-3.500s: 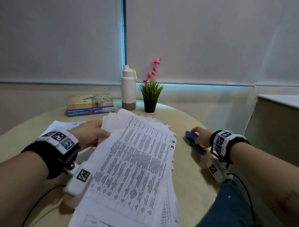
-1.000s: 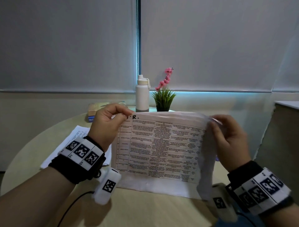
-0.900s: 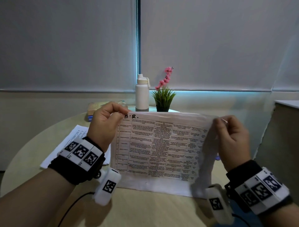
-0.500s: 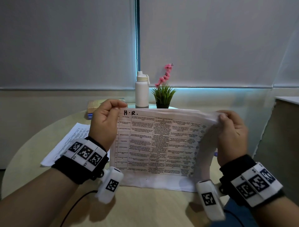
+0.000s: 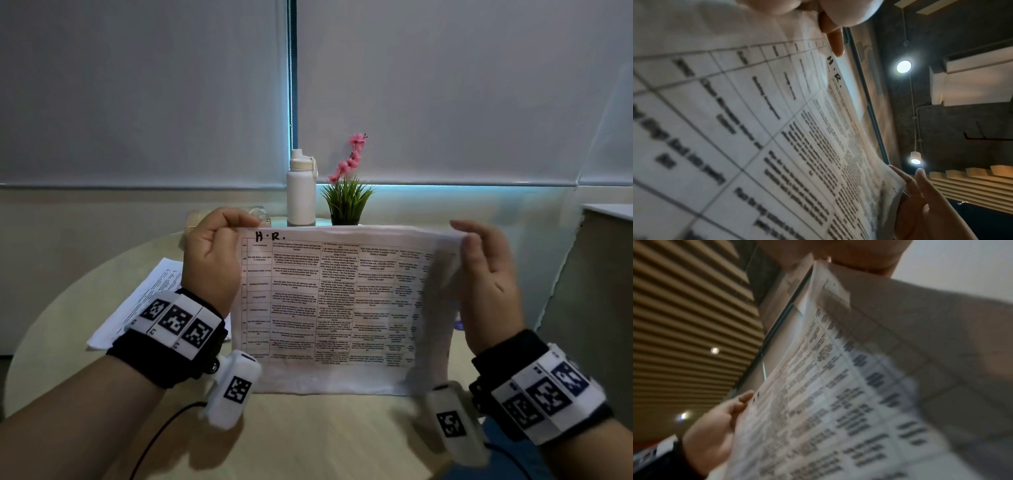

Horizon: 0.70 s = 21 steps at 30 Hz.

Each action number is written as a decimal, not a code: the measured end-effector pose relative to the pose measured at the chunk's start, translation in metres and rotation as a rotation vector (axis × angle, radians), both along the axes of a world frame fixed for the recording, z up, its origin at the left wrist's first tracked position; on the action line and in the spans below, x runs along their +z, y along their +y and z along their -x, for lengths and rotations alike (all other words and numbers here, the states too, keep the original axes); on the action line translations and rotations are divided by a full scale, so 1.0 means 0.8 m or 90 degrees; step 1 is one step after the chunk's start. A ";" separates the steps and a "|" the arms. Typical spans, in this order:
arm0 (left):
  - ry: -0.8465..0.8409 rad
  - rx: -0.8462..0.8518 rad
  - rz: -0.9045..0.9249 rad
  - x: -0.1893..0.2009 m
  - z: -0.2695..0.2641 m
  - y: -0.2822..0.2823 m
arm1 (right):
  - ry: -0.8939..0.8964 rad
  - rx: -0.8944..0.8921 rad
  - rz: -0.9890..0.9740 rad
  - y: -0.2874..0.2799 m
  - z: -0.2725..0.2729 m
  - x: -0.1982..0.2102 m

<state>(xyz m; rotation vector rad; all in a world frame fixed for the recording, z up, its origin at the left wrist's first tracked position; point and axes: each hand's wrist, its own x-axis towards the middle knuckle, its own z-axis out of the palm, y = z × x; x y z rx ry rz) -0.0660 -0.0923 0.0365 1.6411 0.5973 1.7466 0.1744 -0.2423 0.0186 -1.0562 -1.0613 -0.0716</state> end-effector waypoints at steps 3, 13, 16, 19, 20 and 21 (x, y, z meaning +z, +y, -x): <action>0.011 -0.025 0.018 0.002 0.001 0.001 | -0.123 0.035 0.049 -0.006 -0.002 -0.007; 0.088 -0.013 -0.024 0.003 0.004 -0.001 | 0.041 0.068 0.053 -0.003 -0.006 0.002; 0.014 -0.033 0.034 0.003 0.007 0.009 | 0.150 0.208 0.188 -0.004 -0.017 -0.007; 0.047 -0.039 0.087 0.003 0.010 0.017 | 0.153 0.271 0.247 -0.009 -0.019 -0.010; 0.091 -0.042 0.097 0.004 0.009 0.020 | 0.155 0.268 0.240 -0.010 -0.019 -0.007; 0.153 -0.039 0.090 0.006 0.009 0.019 | 0.144 0.252 0.240 -0.012 -0.016 0.000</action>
